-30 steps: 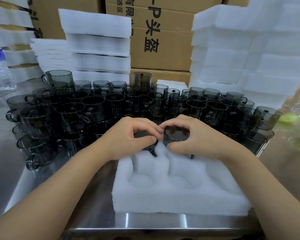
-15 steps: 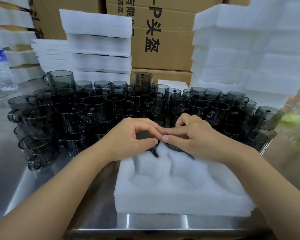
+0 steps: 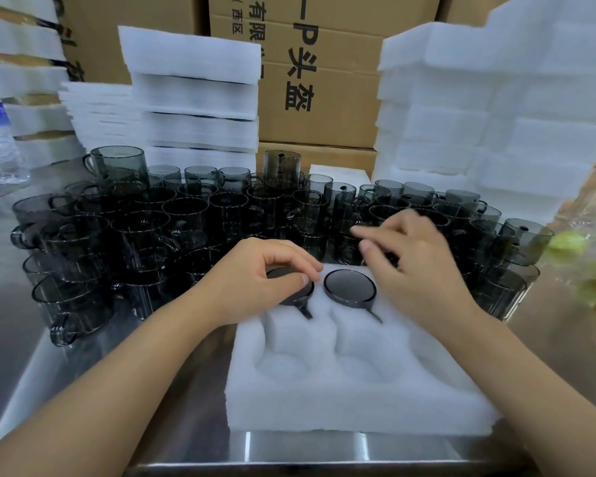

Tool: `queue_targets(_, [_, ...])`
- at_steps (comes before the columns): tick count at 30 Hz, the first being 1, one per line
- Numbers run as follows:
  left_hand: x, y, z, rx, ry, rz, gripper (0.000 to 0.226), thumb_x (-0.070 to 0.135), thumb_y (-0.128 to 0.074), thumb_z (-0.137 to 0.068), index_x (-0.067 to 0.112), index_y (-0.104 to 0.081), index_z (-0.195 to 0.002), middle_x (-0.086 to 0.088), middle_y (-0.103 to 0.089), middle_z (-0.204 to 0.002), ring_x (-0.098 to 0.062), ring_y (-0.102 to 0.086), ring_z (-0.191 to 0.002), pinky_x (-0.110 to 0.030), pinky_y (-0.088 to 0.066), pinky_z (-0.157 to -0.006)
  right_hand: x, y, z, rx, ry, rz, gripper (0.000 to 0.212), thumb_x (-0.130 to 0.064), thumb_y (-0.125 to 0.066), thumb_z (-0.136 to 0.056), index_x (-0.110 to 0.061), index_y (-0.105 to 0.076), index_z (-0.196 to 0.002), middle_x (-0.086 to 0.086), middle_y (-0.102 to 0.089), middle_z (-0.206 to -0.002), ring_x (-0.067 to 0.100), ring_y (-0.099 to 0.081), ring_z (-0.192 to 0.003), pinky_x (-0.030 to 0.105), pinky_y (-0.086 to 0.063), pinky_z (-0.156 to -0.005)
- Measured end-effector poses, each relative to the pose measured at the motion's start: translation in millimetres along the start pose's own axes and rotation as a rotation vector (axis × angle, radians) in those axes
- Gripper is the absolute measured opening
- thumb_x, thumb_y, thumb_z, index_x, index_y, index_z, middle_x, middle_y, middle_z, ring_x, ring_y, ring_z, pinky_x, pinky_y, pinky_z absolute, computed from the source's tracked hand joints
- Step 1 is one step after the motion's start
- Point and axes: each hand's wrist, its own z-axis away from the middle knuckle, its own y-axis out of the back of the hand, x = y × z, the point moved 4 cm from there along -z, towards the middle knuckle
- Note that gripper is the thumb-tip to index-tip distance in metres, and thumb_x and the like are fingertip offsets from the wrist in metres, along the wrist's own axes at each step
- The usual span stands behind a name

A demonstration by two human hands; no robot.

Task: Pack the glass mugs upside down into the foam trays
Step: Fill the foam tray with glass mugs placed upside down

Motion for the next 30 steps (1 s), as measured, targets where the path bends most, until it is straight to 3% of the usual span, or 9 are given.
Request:
queue_targets(1, [0.1,-0.1,0.0,-0.006,0.002,-0.005,0.027,-0.002,-0.063,-0.084,0.021,-0.076,-0.080,0.019,-0.071,-0.096,0.004,-0.065,-0.093,-0.007,-0.045,-0.081,5.6,5.3,-2.6,0.113,-0.062,0.064,0.025,-0.017,-0.059,-0.089,-0.019,-0.071,-0.111,0.004,-0.054,-0.094,0.026,-0.048,-0.093,0.035,-0.034,-0.081])
queue_targets(3, [-0.1,0.0,-0.3,-0.013,0.006,-0.015,0.026,-0.001,-0.064,-0.085,0.020,-0.077,-0.080,0.020,-0.071,-0.096,0.005,-0.064,-0.092,-0.005,-0.045,-0.080,15.5,8.8,-8.1,0.183,-0.199,0.236,0.027,-0.018,-0.057,-0.088,-0.019,-0.070,-0.112,0.007,-0.054,-0.104,0.030,-0.045,-0.101,0.034,-0.026,-0.082])
queue_targets(8, [-0.1,-0.5,0.6,-0.013,0.014,-0.013,0.025,0.000,-0.064,-0.085,0.021,-0.077,-0.080,0.021,-0.070,-0.098,0.006,-0.064,-0.092,-0.004,-0.044,-0.078,19.1,-1.2,-18.2,0.052,-0.230,0.538,0.037,-0.026,-0.056,-0.088,-0.017,-0.059,-0.125,0.010,-0.044,-0.126,0.032,-0.035,-0.111,0.039,-0.022,-0.086])
queue_targets(12, [0.9,-0.4,0.8,-0.016,0.013,-0.016,0.026,0.000,-0.064,-0.085,0.022,-0.077,-0.078,0.021,-0.070,-0.097,0.006,-0.064,-0.092,-0.004,-0.044,-0.079,20.3,-7.8,-19.3,-0.048,-0.209,0.590,0.030,-0.029,-0.056,-0.091,-0.018,-0.062,-0.118,0.009,-0.042,-0.128,0.032,-0.033,-0.112,0.039,-0.021,-0.086])
queue_targets(18, [1.6,-0.9,1.4,-0.017,0.008,-0.021,0.026,-0.002,-0.063,-0.085,0.019,-0.077,-0.079,0.017,-0.071,-0.098,0.006,-0.064,-0.091,-0.004,-0.043,-0.078,13.4,-4.8,-16.7,0.003,-0.143,0.551,0.019,-0.017,-0.058,-0.091,-0.012,-0.065,-0.108,0.012,-0.048,-0.122,0.034,-0.038,-0.108,0.039,-0.022,-0.082])
queue_targets(24, [-3.5,0.2,0.6,-0.010,0.044,0.008,0.030,0.002,-0.064,-0.086,0.030,-0.074,-0.091,0.019,-0.071,-0.098,0.004,-0.065,-0.095,-0.008,-0.046,-0.082,-7.2,6.8,-9.4,0.278,0.019,0.469,0.010,-0.011,-0.062,-0.083,-0.006,-0.064,-0.091,0.015,-0.059,-0.101,0.036,-0.050,-0.086,0.039,-0.030,-0.069])
queue_targets(27, [-5.5,-0.3,-1.7,0.018,0.050,0.093,0.044,0.005,-0.065,-0.087,0.039,-0.057,-0.115,0.015,-0.072,-0.101,-0.001,-0.065,-0.100,-0.020,-0.049,-0.092,-18.8,9.7,-6.5,0.332,0.165,0.431,0.015,-0.016,-0.053,-0.085,-0.008,-0.062,-0.092,0.009,-0.061,-0.094,0.033,-0.053,-0.081,0.036,-0.027,-0.070])
queue_targets(30, [-6.8,0.0,-4.6,0.050,0.056,0.194,0.062,0.017,-0.070,-0.085,0.042,-0.036,-0.130,0.012,-0.072,-0.105,-0.005,-0.066,-0.099,-0.018,-0.049,-0.092,-31.5,9.5,-1.1,0.342,0.339,0.395,0.013,-0.016,-0.053,-0.086,-0.010,-0.063,-0.090,0.005,-0.063,-0.088,0.031,-0.056,-0.078,0.036,-0.029,-0.073])
